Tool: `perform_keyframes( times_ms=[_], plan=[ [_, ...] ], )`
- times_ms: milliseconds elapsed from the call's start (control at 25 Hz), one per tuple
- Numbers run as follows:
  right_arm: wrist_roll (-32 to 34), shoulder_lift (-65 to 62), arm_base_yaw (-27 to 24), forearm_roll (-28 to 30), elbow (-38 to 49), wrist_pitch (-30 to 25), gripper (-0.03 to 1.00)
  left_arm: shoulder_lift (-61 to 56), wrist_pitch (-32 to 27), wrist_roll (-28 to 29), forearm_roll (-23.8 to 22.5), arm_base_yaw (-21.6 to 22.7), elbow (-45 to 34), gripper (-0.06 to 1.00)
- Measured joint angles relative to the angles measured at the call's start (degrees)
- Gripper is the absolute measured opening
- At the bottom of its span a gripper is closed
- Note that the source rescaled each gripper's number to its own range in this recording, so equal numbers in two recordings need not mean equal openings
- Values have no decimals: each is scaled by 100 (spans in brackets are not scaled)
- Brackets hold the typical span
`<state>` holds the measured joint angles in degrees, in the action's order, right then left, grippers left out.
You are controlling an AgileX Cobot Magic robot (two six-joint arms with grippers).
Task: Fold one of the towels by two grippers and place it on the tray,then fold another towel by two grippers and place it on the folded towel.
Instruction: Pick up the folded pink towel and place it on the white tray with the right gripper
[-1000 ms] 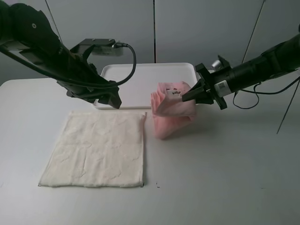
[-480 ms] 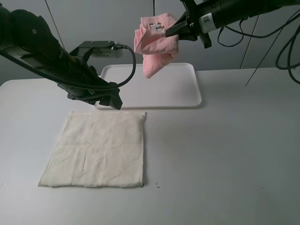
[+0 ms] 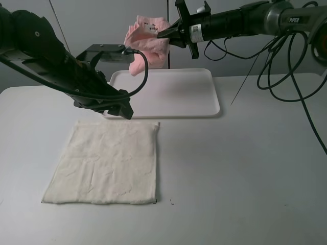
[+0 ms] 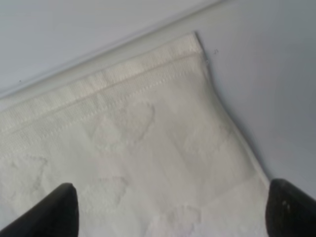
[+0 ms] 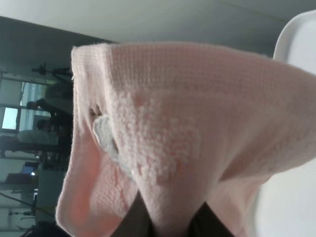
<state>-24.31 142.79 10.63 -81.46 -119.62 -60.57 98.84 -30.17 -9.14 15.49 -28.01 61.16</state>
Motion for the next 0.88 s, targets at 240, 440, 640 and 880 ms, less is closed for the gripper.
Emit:
perform_keyframes(
  times_ms=[240, 440, 640, 880],
  plan=[
    [-13, 706, 0, 212, -114, 201, 8, 0, 5, -131, 0, 0, 0, 98],
    [-11, 973, 0, 1251, -114, 687, 8, 0, 5, -142, 0, 0, 0, 98],
    [113, 973, 0, 1724, -114, 852, 8, 0, 5, -142, 0, 0, 0, 98],
    [223, 946, 0, 1777, -114, 877, 83, 0, 5, -142, 0, 0, 0, 98]
  ],
)
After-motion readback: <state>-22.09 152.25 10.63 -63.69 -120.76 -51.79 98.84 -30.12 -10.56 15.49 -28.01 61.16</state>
